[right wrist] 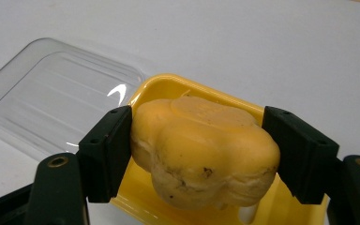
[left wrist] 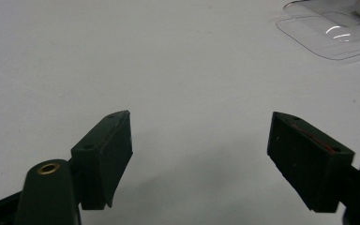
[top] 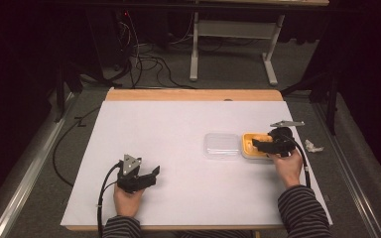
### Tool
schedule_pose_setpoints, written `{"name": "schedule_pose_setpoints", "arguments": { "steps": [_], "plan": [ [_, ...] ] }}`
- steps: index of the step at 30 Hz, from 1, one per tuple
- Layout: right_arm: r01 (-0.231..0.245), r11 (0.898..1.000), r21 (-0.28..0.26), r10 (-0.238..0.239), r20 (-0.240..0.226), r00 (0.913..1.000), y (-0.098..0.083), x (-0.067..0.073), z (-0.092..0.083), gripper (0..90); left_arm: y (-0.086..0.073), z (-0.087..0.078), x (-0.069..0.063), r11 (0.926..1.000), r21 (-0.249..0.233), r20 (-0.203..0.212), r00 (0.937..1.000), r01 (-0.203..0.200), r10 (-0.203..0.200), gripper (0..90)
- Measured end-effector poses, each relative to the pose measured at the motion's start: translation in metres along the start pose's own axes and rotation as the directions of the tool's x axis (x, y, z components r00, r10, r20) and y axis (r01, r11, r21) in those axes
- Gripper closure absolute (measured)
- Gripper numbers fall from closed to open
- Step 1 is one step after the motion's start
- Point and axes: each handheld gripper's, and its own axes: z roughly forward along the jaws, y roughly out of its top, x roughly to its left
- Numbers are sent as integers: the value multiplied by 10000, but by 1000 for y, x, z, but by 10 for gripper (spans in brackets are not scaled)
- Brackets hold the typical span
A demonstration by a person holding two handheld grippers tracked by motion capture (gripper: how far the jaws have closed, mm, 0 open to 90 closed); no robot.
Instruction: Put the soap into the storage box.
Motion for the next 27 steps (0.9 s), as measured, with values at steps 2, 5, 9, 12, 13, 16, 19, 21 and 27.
{"name": "schedule_pose_setpoints", "arguments": {
  "steps": [2,5,9,12,13,16,19,21,27],
  "plan": [
    [11,10000,10,-11,34,10000,0,0,2,276,0,0,0,10000,9,-6,10000,-20,20,230],
    [-3,10000,40,2,85,10000,0,0,5,276,0,0,0,10000,1,0,10000,-4,4,230],
    [7,10000,59,-8,132,9999,0,0,7,275,0,0,0,10000,21,4,10000,-47,47,230],
    [-8,10000,12,8,170,9999,0,0,9,275,0,0,0,10000,8,2,10000,-23,23,230],
    [-7,10000,46,6,198,9998,0,0,11,275,0,0,0,10000,13,8,10000,-14,14,230],
    [32,9999,110,-34,255,9997,-1,0,12,275,0,0,0,10000,3,-4,10000,-19,19,230],
    [63,9997,227,-70,339,9994,-2,0,15,275,0,0,0,10000,11,-12,10000,-38,38,230],
    [96,9995,286,-106,333,9994,-3,0,17,274,0,0,0,10000,11,-5,10000,-17,17,230],
    [186,9989,421,-201,346,9992,-4,2,20,273,0,0,0,10000,12,4,10000,-16,16,230]
  ]
}}
